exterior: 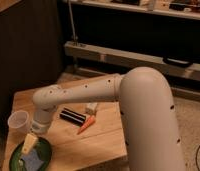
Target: Push the eraser across the table
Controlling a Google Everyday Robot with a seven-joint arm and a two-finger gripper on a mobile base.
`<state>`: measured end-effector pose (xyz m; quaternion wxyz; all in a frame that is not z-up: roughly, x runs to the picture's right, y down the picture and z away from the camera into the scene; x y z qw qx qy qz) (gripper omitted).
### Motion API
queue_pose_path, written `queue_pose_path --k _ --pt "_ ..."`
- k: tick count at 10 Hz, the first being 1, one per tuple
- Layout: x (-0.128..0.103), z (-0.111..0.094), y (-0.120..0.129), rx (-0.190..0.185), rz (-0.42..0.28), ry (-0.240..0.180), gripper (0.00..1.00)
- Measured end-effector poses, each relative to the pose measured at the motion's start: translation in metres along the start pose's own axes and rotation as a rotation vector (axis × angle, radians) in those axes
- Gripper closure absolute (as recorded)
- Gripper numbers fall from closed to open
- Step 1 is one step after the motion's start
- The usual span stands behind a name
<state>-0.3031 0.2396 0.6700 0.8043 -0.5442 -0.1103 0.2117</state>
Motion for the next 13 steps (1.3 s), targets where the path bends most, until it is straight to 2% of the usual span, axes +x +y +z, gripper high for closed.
queue_pose_path --k 3,4,7,10,12,13 --pt "-0.001 -0.001 0.001 0.003 0.002 0.004 0.2" --pt "0.002 -0.006 0.001 0.023 0.013 0.013 0.2" --pt "-0.002 -0.041 -0.024 0.117 0.061 0.03 0.2" --pt "-0.006 -0.094 -0.082 0.228 0.164 0.073 0.2" --pt "-0.004 -0.12 -0.116 0.287 0.241 0.102 0.2" --pt "-0.003 -0.126 -0.121 0.298 0.256 0.106 0.2"
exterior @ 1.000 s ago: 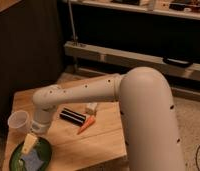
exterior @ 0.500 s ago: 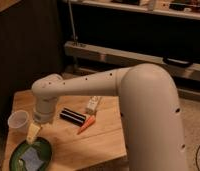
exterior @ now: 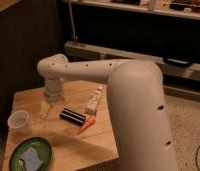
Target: Push the eraser across the table
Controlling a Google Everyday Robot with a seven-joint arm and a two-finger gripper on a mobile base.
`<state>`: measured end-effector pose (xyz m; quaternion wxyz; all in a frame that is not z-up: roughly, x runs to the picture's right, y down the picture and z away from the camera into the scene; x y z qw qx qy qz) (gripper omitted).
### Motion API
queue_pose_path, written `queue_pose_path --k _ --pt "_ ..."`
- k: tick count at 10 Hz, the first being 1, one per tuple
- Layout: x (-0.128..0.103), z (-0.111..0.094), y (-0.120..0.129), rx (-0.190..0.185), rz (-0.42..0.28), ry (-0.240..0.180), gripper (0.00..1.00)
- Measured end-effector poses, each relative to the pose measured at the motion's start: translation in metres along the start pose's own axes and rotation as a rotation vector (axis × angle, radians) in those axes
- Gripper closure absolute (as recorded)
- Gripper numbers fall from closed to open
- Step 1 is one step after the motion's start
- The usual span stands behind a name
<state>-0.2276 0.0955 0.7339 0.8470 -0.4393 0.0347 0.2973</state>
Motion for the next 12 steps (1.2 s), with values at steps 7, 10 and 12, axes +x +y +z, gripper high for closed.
queue_pose_path --k 7,10,12 --pt "0.006 0.011 -0.003 0.018 -0.056 -0.069 0.2" --pt "-0.006 0.009 -0.04 0.12 -0.03 -0.07 0.2" --pt "-0.021 0.007 -0.076 0.201 0.036 -0.057 0.2"
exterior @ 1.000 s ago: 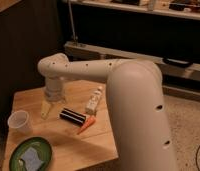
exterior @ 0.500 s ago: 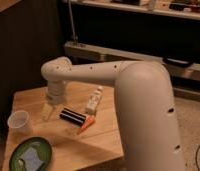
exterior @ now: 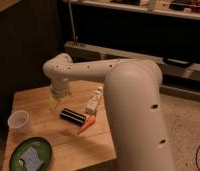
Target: Push the eraser across the table
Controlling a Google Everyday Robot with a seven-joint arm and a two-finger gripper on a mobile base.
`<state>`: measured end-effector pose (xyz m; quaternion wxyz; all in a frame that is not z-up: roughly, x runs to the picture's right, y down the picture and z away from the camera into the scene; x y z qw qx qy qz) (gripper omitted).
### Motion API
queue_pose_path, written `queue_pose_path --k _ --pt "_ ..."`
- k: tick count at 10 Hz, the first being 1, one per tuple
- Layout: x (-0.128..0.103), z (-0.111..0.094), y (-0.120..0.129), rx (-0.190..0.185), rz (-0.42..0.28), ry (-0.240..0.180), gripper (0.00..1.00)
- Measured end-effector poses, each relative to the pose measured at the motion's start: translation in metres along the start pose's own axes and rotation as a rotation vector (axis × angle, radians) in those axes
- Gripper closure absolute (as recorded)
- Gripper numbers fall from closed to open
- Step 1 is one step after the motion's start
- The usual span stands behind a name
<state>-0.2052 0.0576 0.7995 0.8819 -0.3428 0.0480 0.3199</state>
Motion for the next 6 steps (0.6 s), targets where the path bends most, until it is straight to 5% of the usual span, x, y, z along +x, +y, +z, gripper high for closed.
queue_pose_path --k 2,6 --pt "-0.007 0.006 -0.025 0.055 0.113 0.023 0.27" --pt "-0.008 0.014 -0.023 0.107 0.154 0.032 0.65"
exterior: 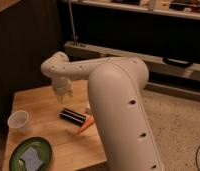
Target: Push the eraser across the table
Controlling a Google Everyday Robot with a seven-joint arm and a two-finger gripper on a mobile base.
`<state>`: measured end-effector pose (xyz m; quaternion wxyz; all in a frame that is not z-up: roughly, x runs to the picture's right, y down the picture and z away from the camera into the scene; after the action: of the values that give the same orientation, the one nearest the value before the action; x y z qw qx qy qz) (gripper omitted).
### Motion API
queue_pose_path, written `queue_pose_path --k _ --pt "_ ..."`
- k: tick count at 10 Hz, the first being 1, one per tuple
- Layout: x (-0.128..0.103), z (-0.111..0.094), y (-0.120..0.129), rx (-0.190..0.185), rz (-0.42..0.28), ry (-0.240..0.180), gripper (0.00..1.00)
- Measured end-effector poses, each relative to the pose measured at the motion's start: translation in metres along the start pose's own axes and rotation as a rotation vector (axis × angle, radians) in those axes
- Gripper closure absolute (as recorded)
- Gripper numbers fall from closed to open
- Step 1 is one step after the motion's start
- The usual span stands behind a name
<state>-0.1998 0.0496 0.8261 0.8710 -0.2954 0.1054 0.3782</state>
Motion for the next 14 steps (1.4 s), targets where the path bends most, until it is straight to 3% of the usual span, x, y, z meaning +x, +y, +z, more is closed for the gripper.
queue_pose_path --k 2,4,6,8,10,14 --pt "-0.001 0.006 0.012 0.007 -0.002 -0.001 0.87" --pt "-0.007 0.019 0.02 0.012 -0.019 -0.001 1.0" --pt "-0.015 0.038 0.027 -0.001 -0.048 -0.017 1.0" --pt "-0.018 0.054 0.023 -0.043 -0.071 -0.032 1.0" --pt "-0.025 0.059 0.039 -0.072 -0.11 -0.033 1.0" --pt "-0.035 0.069 0.053 -0.084 -0.182 -0.017 1.0"
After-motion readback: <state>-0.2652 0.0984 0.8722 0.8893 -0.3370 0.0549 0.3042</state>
